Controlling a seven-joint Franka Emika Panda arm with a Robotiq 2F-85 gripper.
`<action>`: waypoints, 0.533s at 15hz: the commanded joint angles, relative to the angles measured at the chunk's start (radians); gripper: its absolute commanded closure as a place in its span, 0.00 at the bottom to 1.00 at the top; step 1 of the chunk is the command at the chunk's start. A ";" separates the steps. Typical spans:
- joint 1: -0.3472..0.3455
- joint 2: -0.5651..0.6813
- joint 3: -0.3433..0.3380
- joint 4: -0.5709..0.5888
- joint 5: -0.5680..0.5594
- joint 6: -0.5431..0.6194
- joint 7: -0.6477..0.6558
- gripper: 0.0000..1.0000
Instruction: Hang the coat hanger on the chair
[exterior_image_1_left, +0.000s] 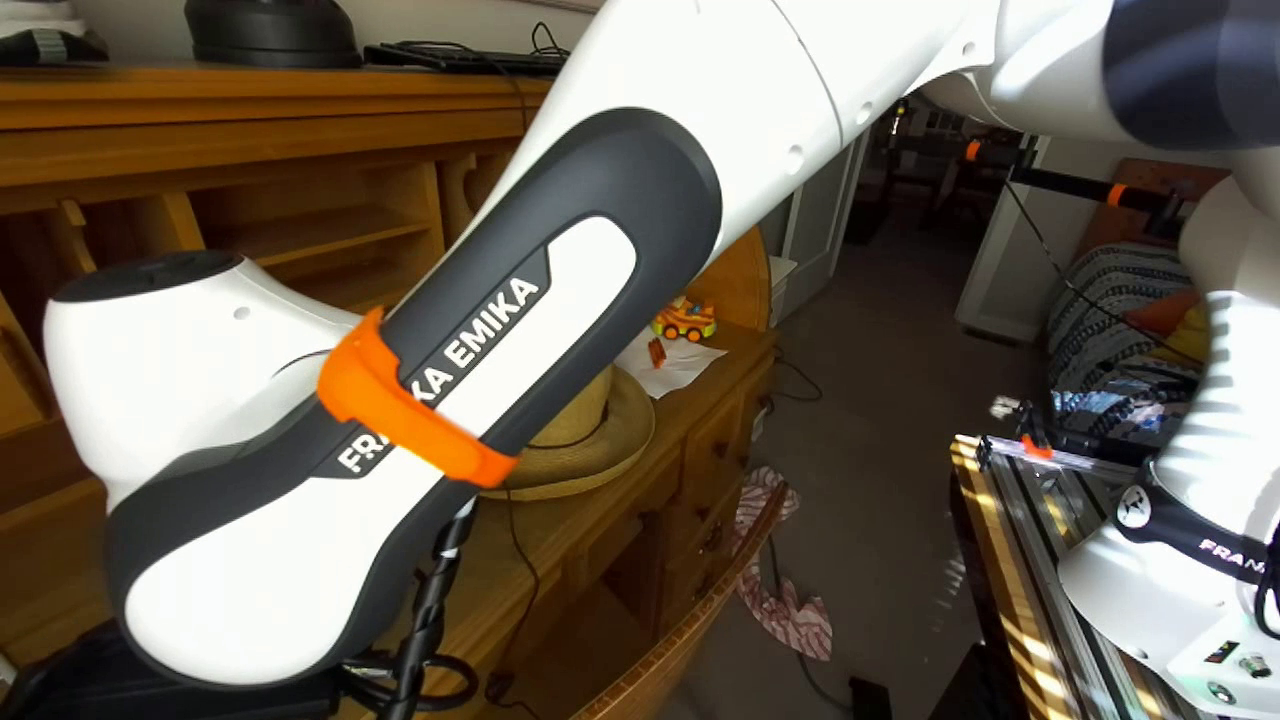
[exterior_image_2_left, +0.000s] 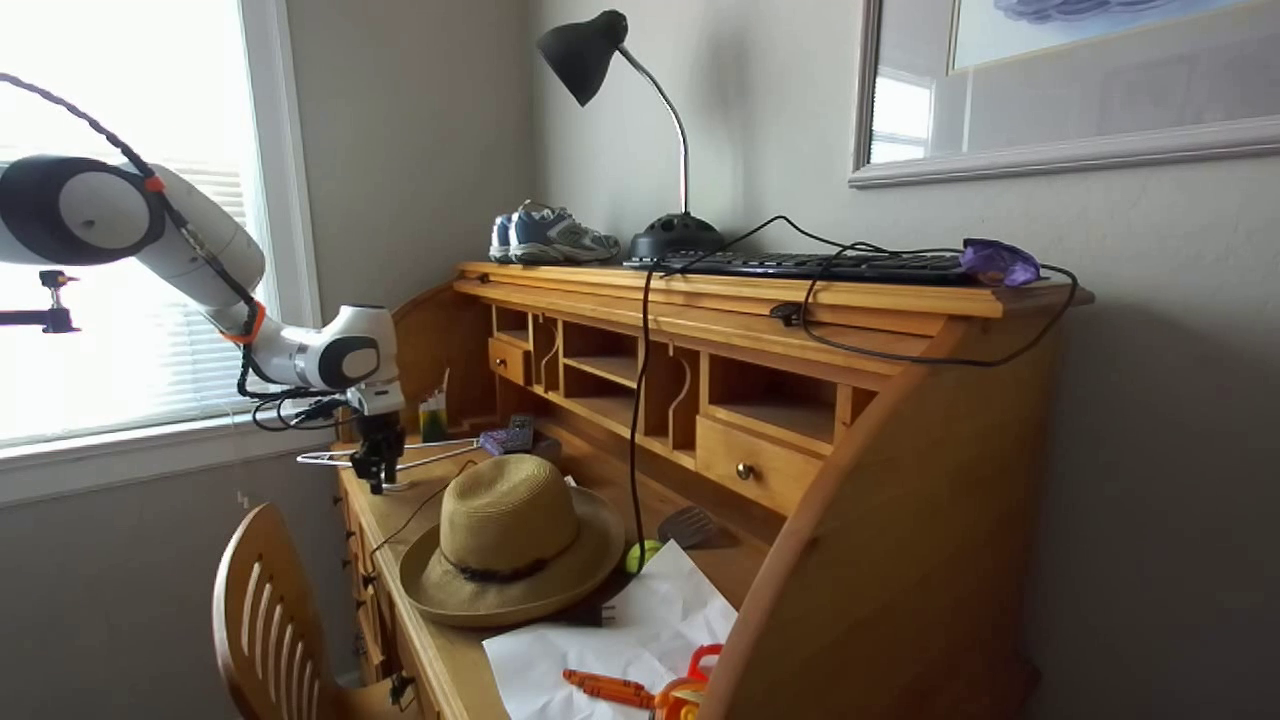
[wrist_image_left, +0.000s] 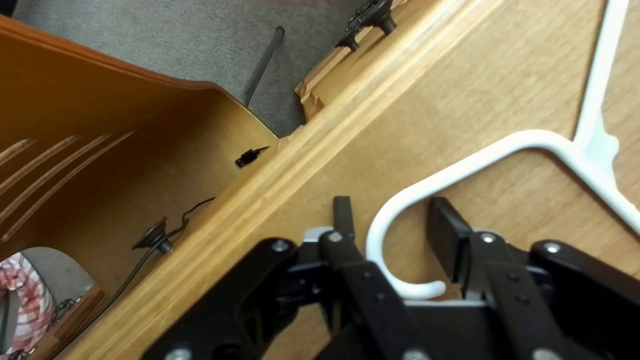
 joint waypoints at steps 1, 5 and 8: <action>0.019 0.037 -0.018 0.048 -0.034 -0.017 0.056 0.61; 0.019 0.043 -0.016 0.061 -0.042 -0.025 0.065 0.97; 0.018 0.044 -0.015 0.063 -0.049 -0.029 0.068 0.96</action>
